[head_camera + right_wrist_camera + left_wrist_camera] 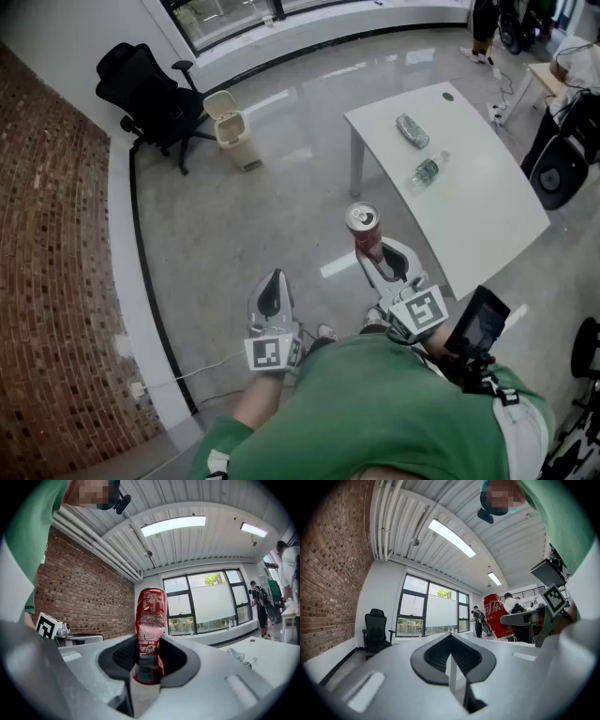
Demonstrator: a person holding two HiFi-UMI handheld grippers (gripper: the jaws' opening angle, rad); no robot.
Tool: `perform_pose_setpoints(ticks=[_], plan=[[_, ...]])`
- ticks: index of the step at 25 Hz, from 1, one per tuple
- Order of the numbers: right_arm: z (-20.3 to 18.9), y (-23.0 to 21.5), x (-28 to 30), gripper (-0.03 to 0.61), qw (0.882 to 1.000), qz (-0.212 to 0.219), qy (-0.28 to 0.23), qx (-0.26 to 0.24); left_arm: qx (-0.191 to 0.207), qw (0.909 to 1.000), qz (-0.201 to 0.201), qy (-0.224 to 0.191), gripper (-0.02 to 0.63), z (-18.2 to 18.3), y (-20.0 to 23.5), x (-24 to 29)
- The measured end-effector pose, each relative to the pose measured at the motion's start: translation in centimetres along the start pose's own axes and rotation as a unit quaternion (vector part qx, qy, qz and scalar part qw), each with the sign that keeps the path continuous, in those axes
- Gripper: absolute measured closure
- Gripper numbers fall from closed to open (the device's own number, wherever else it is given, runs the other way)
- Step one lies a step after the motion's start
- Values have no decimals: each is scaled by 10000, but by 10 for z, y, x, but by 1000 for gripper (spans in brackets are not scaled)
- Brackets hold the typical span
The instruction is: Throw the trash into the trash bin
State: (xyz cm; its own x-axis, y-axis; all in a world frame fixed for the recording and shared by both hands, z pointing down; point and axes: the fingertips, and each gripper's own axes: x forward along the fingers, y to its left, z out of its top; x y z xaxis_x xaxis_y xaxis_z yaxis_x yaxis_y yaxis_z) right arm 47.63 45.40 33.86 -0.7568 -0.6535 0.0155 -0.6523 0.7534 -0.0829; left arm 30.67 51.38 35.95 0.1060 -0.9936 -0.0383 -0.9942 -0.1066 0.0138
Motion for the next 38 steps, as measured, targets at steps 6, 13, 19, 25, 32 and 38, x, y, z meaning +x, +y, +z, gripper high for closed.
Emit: perform_pose_setpoints(ticks=[6, 13, 19, 25, 32, 38], plan=[[-3, 0, 1, 459, 10000, 6, 18, -20, -7, 10000, 1, -1, 607, -1, 0, 2], [-2, -2, 6, 459, 9999, -88, 78, -14, -26, 10000, -7, 21, 607, -2, 3, 3], [1, 0, 8, 459, 10000, -61, 22, 73, -24, 10000, -24, 17, 607, -2, 4, 3], [-1, 9, 15, 459, 10000, 51, 17, 43, -8, 10000, 0, 16, 607, 0, 12, 0], [4, 29, 38, 459, 9999, 77, -43, -64, -13, 10000, -15, -22, 607, 0, 39, -6], [-1, 60, 60, 460, 9998, 146, 81, -84, -42, 10000, -27, -71, 607, 6, 72, -16]])
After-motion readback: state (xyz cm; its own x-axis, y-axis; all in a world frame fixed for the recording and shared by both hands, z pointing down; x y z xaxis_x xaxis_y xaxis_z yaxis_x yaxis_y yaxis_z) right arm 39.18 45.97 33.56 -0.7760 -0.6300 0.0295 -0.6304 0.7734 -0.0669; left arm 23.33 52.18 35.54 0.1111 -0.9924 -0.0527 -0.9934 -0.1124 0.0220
